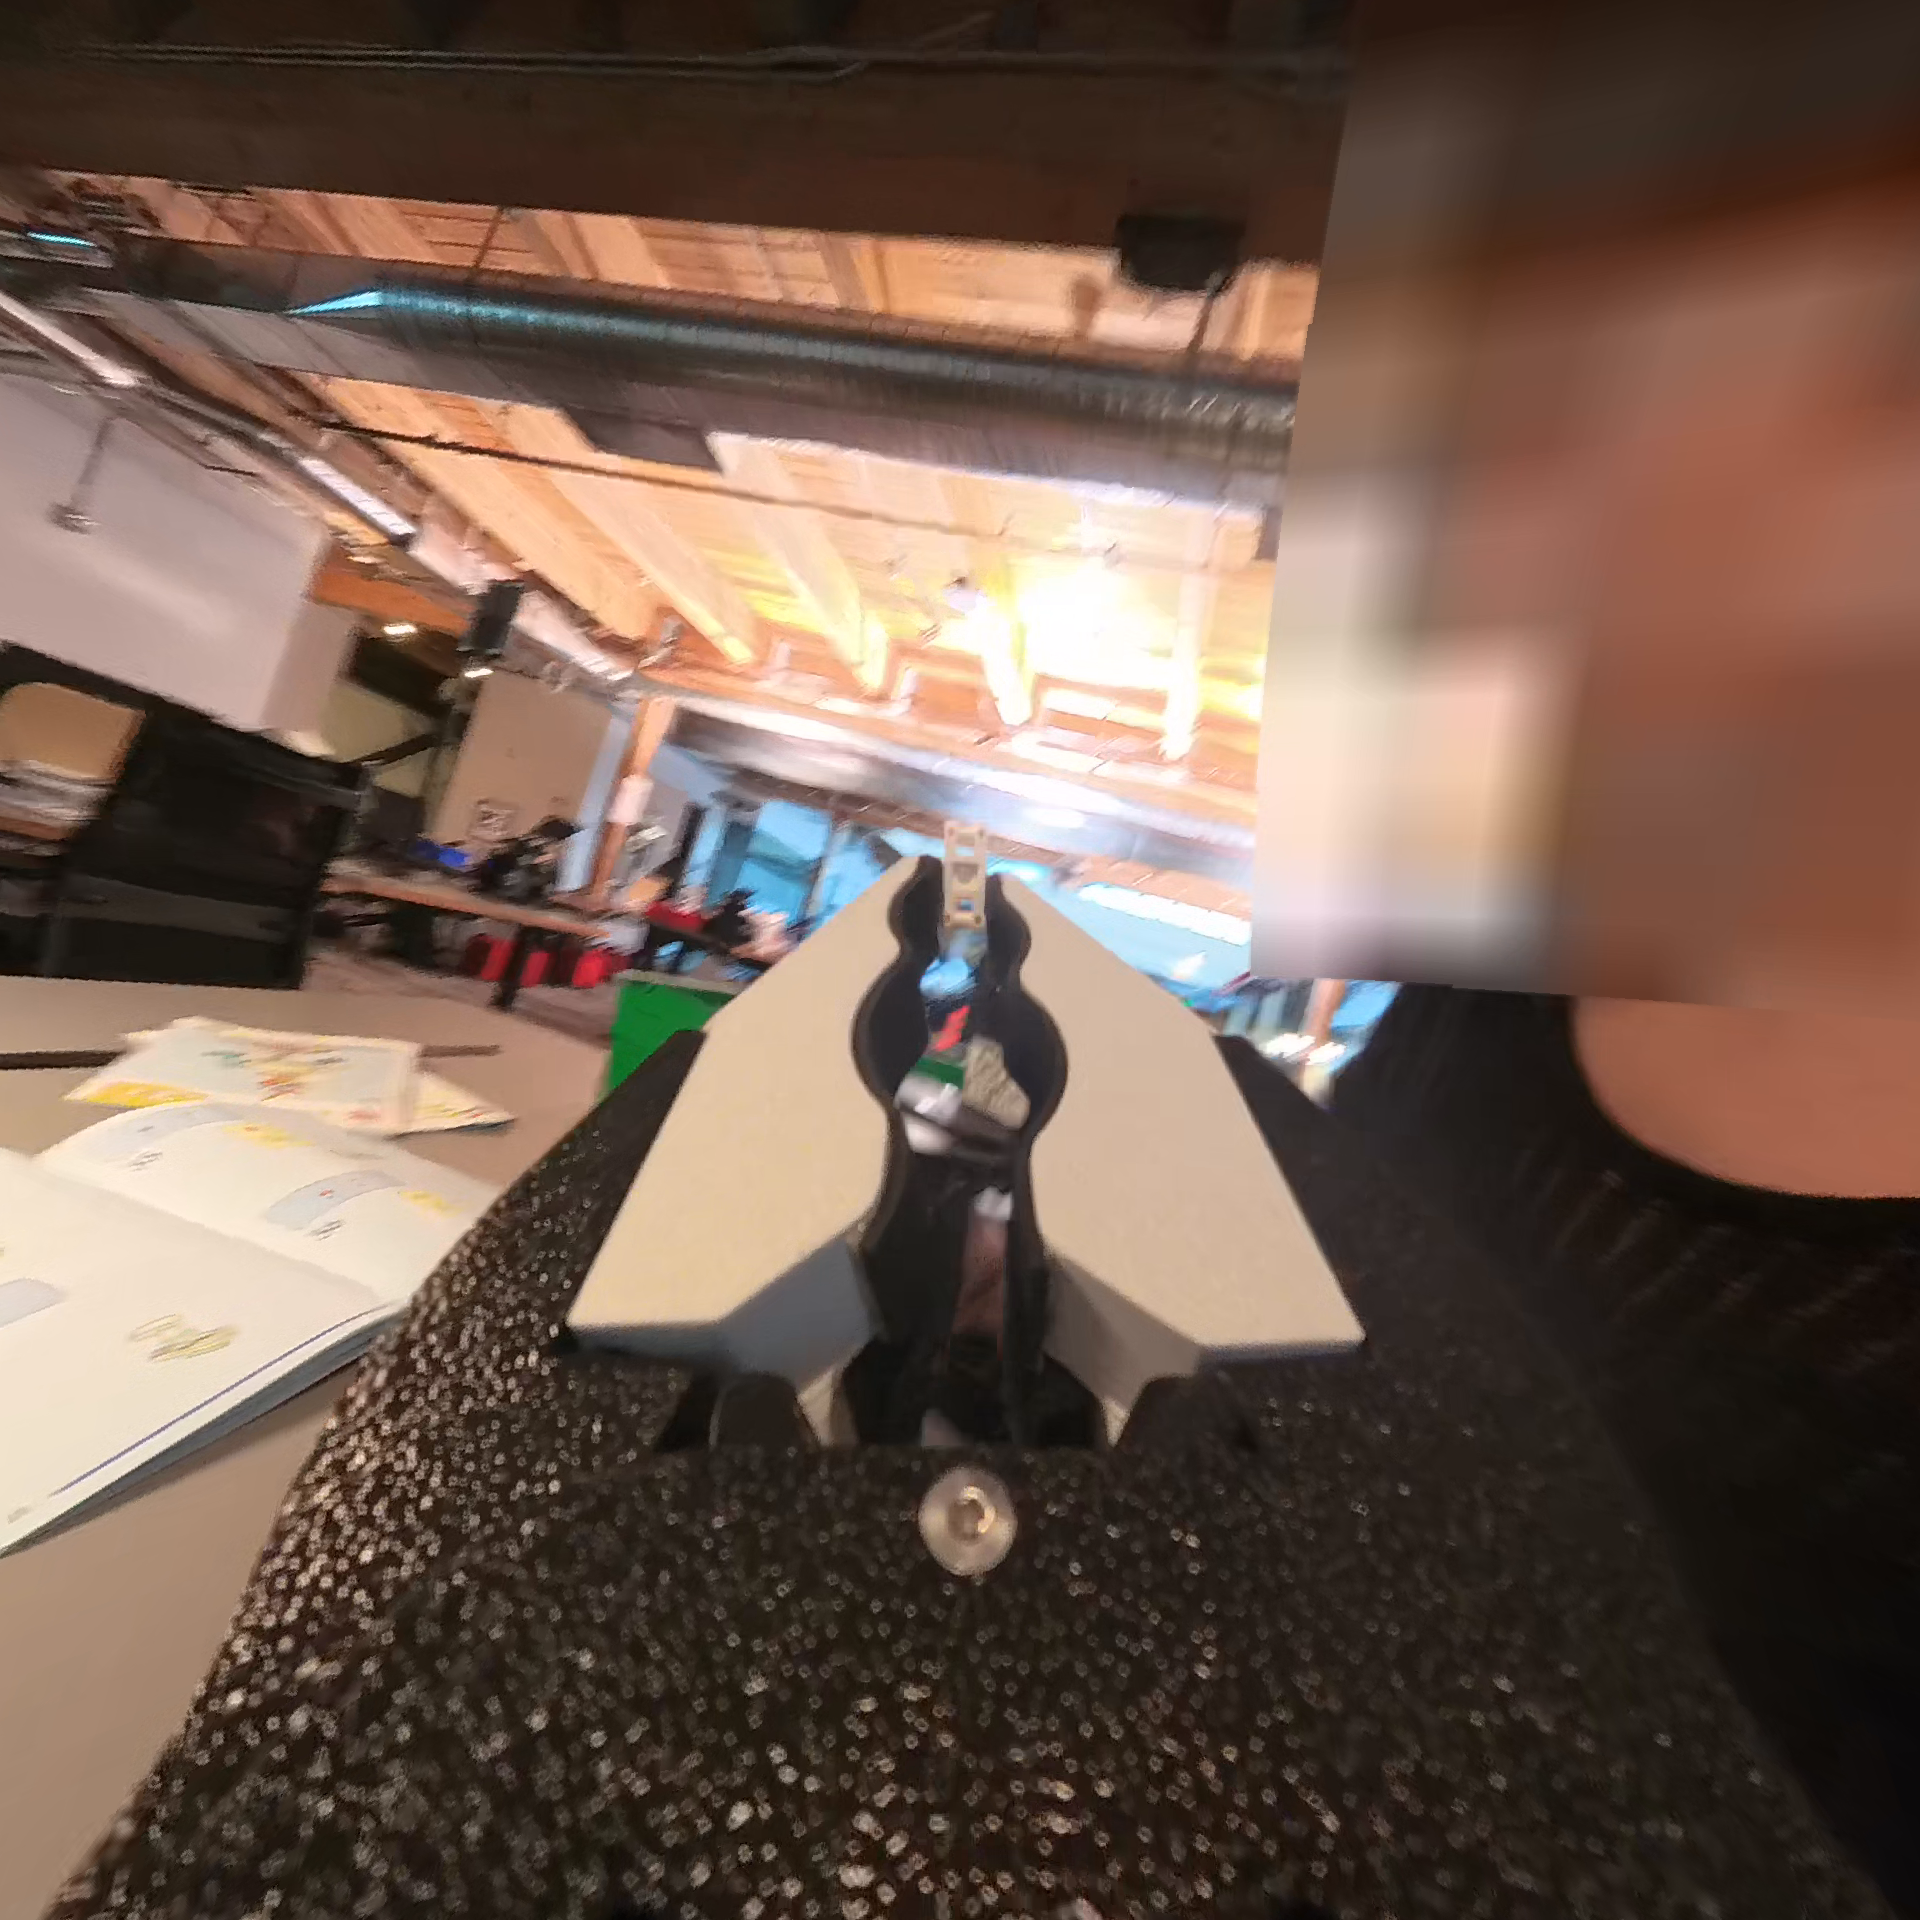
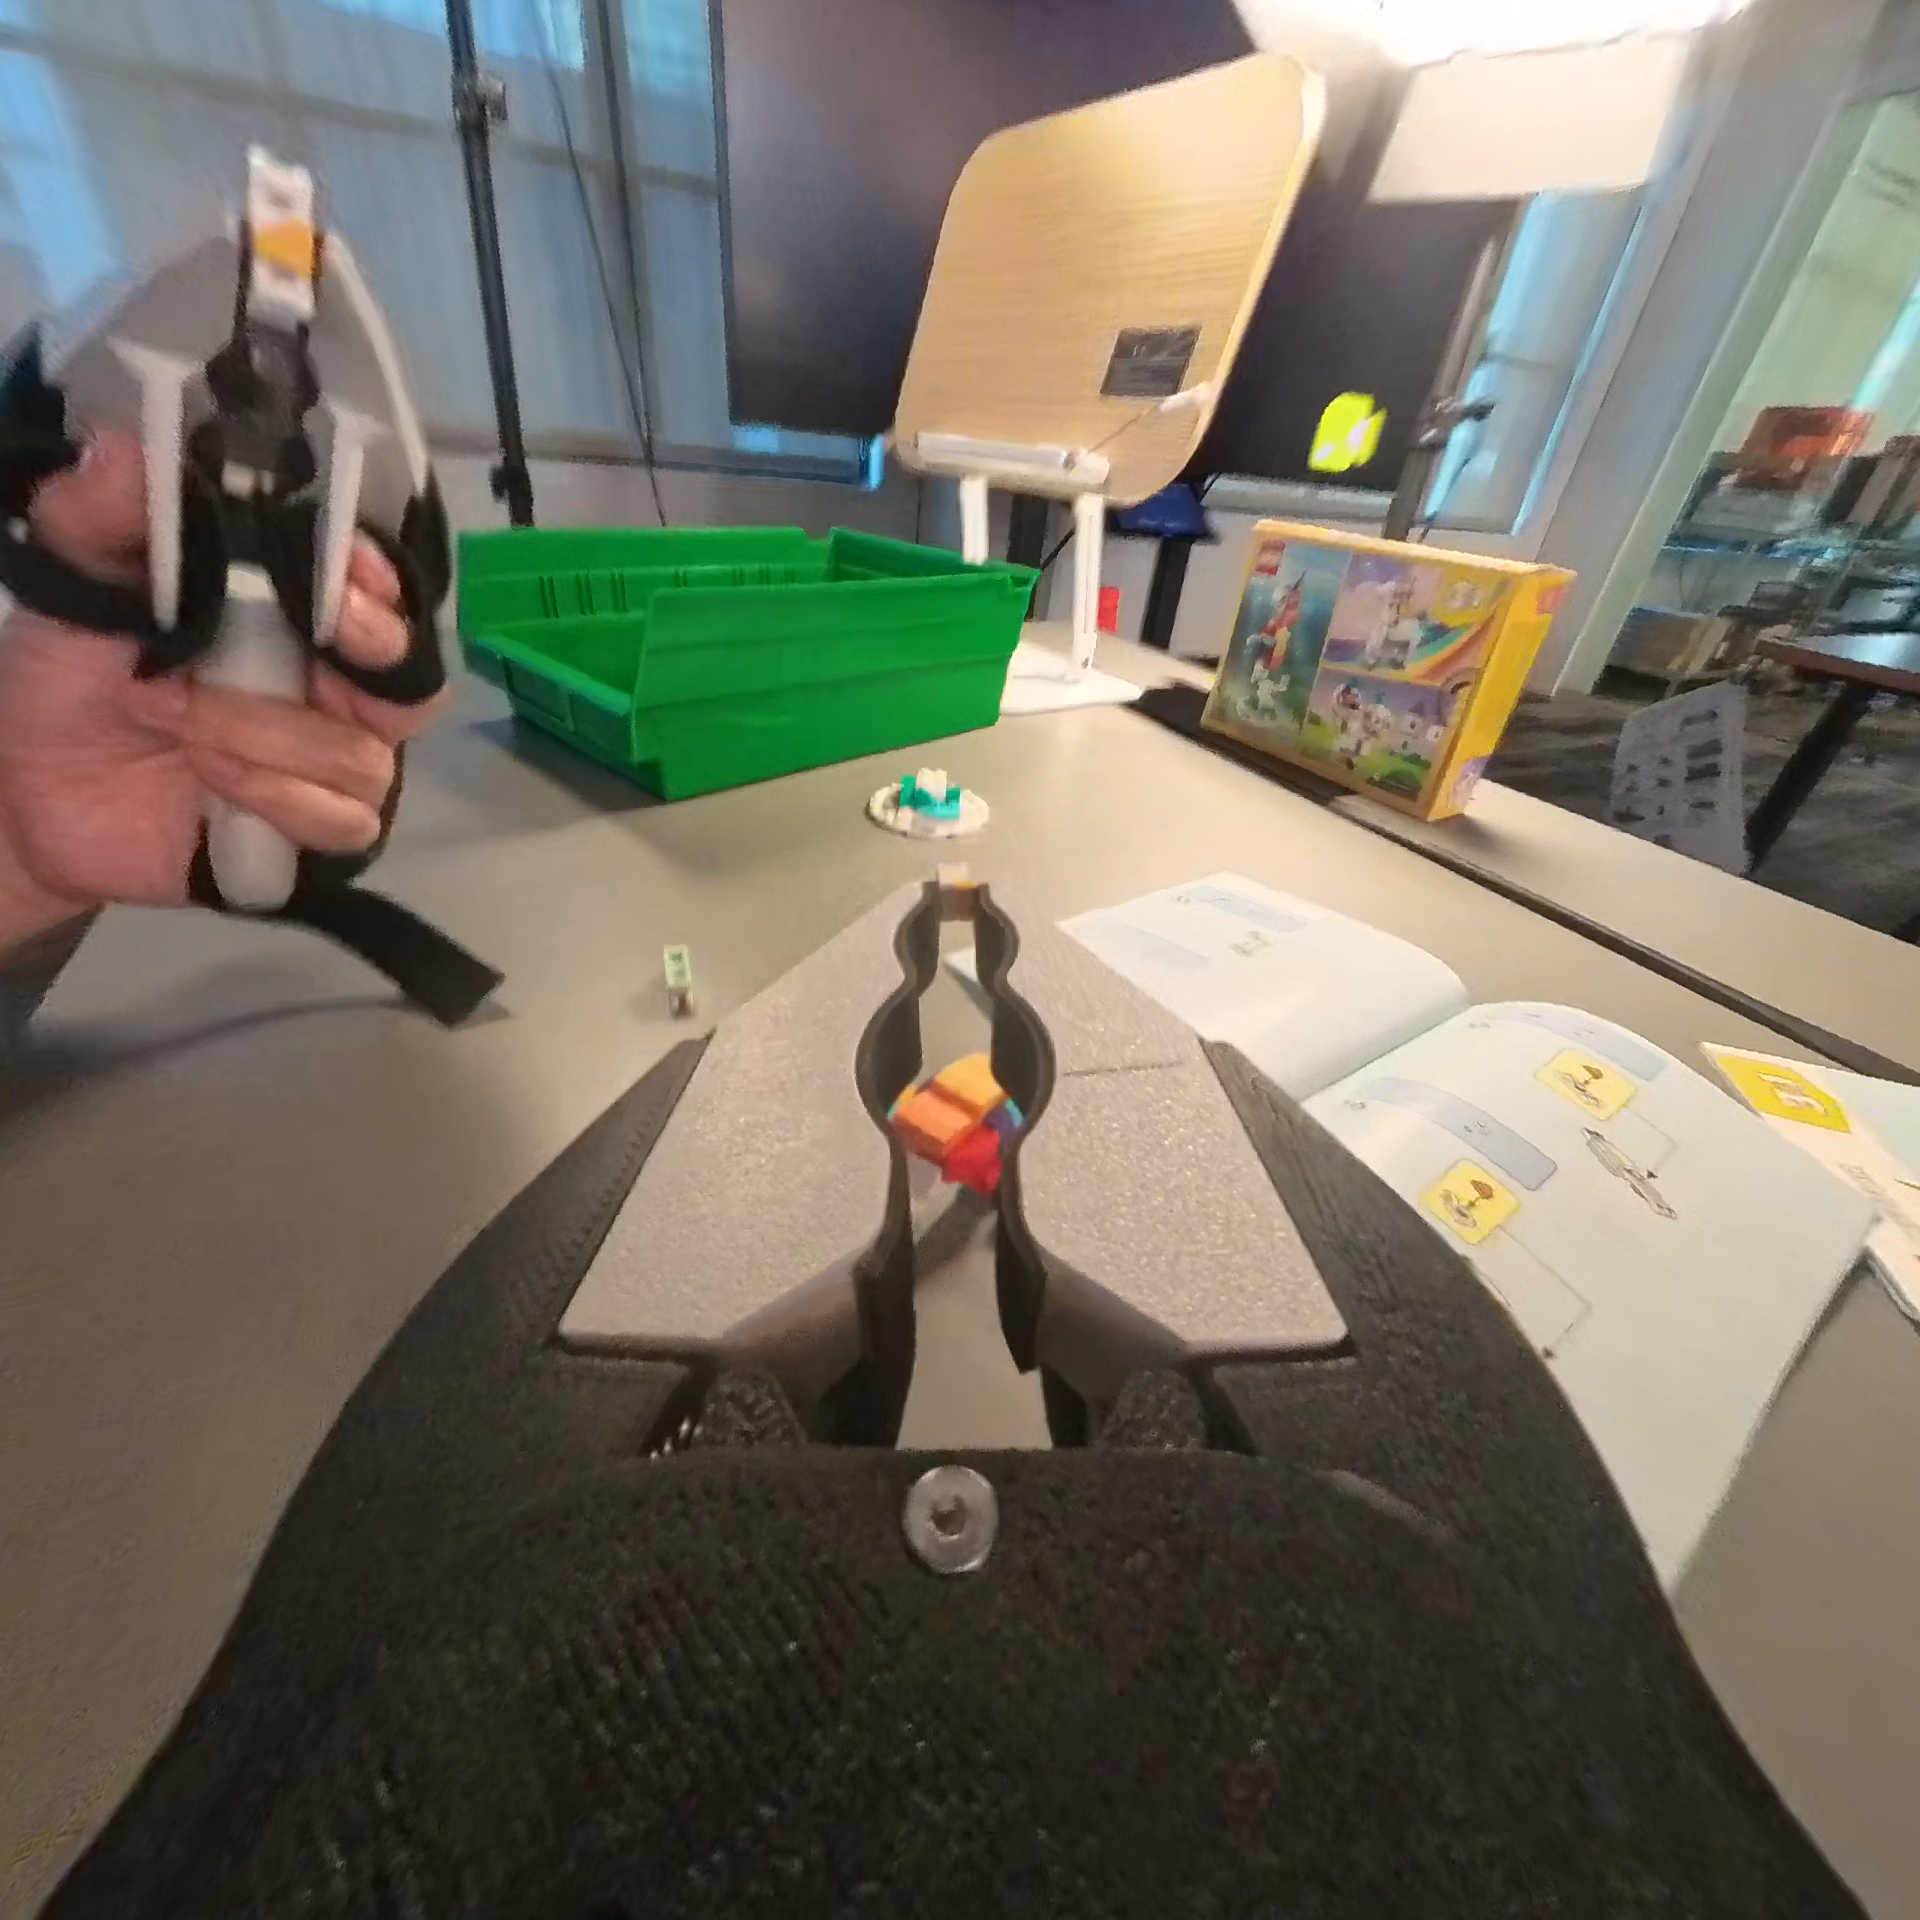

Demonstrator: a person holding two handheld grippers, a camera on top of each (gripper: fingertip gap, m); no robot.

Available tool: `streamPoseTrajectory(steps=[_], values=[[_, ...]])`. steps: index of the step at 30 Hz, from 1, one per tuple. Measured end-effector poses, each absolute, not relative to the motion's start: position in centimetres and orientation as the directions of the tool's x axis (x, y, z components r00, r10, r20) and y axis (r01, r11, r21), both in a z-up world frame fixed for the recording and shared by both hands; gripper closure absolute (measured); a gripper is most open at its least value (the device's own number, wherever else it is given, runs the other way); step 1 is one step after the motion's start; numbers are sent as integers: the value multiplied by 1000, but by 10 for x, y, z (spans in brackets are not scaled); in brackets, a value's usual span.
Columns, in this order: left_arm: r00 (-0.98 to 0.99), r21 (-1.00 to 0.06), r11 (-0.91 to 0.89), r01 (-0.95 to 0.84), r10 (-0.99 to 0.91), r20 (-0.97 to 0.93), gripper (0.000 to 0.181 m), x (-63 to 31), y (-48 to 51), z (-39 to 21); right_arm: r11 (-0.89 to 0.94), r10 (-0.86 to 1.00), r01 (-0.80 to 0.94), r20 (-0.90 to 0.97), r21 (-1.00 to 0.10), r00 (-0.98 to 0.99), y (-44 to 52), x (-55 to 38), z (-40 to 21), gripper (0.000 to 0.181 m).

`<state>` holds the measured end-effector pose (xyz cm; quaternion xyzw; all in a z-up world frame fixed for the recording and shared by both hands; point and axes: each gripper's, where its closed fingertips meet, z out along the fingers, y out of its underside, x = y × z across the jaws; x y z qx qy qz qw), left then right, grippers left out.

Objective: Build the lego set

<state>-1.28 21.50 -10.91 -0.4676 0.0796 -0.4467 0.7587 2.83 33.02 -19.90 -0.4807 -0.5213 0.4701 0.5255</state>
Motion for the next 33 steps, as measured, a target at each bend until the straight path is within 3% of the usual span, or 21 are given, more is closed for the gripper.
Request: streamPoseTrajectory(steps=[4,11,33], values=[[732,-873,190,450,-639,238,176,-14,225,-125,148,989,325,136,-934,-58,346,39,-240,177],[838,-956,180,231,-536,101,176,-10,231,-143,137,990,485,130,-864,-49,370,63,-269,177],[914,-994,93,-50,-397,-83,176,-14,242,-174,198,980,581,167,-790,-107,367,71,-291,177]])
